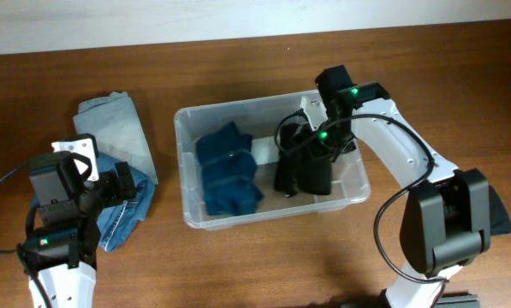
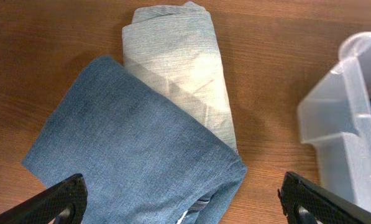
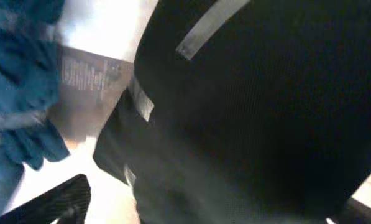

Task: Pack container
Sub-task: 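Place the black garment in the box beside the teal one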

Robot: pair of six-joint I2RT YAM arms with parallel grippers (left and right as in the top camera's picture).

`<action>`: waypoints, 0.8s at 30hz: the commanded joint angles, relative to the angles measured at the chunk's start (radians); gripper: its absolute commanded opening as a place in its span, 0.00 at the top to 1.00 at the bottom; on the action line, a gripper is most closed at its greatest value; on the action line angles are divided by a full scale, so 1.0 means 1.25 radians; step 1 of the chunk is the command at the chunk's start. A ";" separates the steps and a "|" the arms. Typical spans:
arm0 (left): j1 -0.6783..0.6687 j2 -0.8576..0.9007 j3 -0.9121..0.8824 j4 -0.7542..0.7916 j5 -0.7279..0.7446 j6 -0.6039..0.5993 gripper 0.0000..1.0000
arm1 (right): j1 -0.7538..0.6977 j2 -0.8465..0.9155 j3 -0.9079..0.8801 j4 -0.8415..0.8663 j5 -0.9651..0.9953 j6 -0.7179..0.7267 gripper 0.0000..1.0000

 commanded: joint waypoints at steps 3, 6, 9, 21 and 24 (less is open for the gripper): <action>0.005 0.002 0.016 0.004 -0.003 -0.008 0.01 | 0.002 -0.065 0.075 -0.024 0.073 -0.023 0.01; 0.005 0.002 0.016 0.004 -0.003 -0.008 0.01 | 0.002 -0.114 0.119 -0.039 0.090 -0.023 0.01; 0.005 0.002 0.016 0.004 -0.003 -0.008 0.01 | -0.001 -0.161 0.136 -0.039 0.096 -0.023 0.01; 0.005 0.002 0.016 0.004 -0.003 -0.008 0.01 | -0.082 -0.197 0.131 -0.049 0.175 0.121 0.16; 0.005 0.002 0.016 0.004 -0.003 -0.008 0.01 | -0.170 -0.220 0.131 -0.042 0.165 0.177 0.05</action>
